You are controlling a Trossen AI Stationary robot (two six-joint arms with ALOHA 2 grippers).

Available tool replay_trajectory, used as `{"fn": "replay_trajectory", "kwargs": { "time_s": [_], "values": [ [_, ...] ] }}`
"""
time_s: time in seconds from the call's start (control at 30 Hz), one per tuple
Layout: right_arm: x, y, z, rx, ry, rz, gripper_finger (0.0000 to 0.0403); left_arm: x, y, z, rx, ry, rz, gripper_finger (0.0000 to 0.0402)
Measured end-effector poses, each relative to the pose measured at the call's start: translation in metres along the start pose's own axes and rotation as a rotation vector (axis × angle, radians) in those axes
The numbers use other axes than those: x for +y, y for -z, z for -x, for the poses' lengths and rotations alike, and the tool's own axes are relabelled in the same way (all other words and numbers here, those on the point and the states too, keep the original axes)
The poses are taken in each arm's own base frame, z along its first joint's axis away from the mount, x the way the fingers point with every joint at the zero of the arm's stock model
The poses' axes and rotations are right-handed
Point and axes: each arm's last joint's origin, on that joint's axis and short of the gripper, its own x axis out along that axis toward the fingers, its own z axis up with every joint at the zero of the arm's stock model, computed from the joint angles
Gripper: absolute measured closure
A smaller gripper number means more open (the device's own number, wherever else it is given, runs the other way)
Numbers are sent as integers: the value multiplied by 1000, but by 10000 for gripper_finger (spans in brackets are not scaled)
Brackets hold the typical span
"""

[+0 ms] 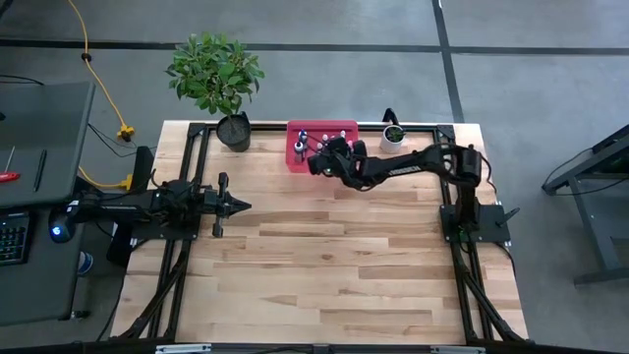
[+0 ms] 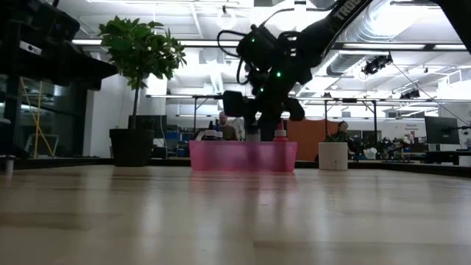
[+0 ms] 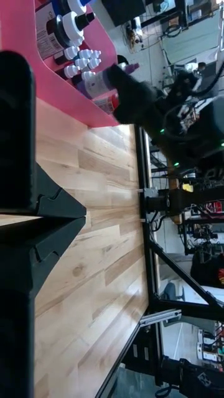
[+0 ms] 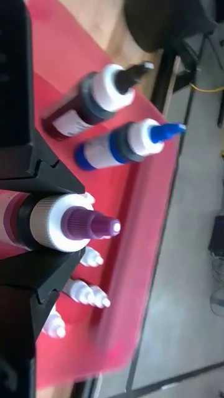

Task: Pick & Place food coloring
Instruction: Put the large violet food coloring bottle into the red bin

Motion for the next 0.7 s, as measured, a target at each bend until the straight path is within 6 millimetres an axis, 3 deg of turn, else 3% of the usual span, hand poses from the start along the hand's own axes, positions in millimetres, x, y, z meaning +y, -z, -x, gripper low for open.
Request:
{"fn": "replay_trajectory", "kwargs": {
  "time_s": [0.27,0.47,0.7],
  "values": [
    [2,19,-13,35,-1,1,289,0,0,0,0,0,0,401],
    [3,22,-15,35,3,4,288,0,0,0,0,0,0,401],
    [4,22,-15,34,-5,27,231,0,0,0,0,0,0,401]
  ]
}}
